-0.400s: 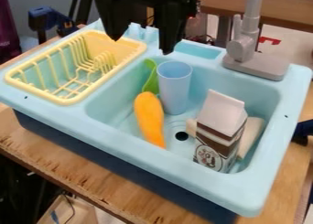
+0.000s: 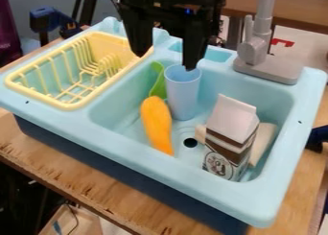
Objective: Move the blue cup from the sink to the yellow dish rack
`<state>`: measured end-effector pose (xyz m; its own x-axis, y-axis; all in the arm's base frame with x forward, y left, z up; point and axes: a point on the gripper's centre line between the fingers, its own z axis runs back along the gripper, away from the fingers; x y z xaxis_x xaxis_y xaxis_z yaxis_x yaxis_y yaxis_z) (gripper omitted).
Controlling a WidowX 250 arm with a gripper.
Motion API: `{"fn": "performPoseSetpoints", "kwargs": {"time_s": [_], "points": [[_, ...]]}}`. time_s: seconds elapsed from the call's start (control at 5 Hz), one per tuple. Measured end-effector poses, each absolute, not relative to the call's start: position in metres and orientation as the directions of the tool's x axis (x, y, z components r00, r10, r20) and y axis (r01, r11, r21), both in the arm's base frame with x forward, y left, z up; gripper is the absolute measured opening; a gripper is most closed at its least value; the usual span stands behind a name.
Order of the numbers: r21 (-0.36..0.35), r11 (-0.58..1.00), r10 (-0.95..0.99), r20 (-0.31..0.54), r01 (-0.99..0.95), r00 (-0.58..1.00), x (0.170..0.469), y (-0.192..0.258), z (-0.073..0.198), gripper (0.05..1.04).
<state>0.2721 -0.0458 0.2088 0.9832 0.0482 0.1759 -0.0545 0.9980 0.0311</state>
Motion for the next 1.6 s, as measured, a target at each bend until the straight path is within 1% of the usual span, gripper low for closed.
{"fn": "performPoseSetpoints", "kwargs": {"time_s": [0.2, 0.4, 0.8, 1.0, 1.2, 1.4, 1.6], "points": [[0.015, 0.999, 0.029, 0.186, -0.032, 0.982, 0.298, -0.046, 0.197, 1.009], [-0.003, 1.0, 0.008, 0.176, -0.007, 0.984, 0.317, -0.045, 0.184, 1.009], [-0.025, 0.999, -0.035, 0.166, 0.04, 0.985, 0.338, -0.047, 0.166, 1.009], [-0.049, 0.997, -0.059, 0.154, 0.068, 0.986, 0.344, -0.053, 0.157, 1.009], [-0.046, 0.996, -0.073, 0.14, 0.08, 0.987, 0.347, -0.053, 0.147, 1.009], [-0.017, 0.998, -0.059, 0.117, 0.061, 0.991, 0.352, -0.049, 0.138, 1.009], [0.006, 0.998, -0.06, 0.073, 0.06, 0.996, 0.355, -0.046, 0.128, 0.957]]}}
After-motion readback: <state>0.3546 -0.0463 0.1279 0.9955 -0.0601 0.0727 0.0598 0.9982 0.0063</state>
